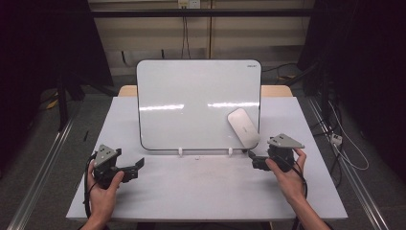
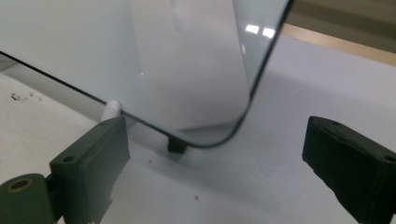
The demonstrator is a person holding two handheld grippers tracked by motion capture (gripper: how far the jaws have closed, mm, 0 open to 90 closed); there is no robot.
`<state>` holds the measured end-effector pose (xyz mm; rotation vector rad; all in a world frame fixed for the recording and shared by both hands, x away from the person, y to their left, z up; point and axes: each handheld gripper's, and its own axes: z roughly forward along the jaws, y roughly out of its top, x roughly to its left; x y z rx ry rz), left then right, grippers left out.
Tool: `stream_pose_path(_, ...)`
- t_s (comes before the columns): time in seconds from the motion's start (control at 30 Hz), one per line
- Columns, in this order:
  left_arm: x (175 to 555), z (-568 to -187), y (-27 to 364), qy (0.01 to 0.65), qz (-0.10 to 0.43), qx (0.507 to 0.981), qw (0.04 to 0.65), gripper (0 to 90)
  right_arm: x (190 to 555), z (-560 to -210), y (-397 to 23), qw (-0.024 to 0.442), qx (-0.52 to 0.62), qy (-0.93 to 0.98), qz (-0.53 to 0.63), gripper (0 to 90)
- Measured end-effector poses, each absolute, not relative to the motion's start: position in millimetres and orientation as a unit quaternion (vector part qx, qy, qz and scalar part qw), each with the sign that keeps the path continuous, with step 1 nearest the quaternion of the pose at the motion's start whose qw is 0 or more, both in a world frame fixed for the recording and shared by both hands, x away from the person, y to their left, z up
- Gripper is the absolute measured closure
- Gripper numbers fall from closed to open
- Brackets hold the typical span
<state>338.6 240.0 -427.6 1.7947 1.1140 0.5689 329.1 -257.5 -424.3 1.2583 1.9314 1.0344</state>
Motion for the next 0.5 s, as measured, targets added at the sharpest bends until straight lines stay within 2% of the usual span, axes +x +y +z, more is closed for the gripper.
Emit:
stream_pose_path(0.27, 337, -427, 241, 0.454, 0.230, 0.726, 0.463, 6.1, 309, -439, -276, 0.310, 0.503, 0.702, 0.397, 8.2)
stream_pose_path(0.5, 338, -427, 241, 0.455, 0.230, 0.727, 0.461, 6.1, 308, -447, -278, 0.306, 0.506, 0.702, 0.396, 8.2)
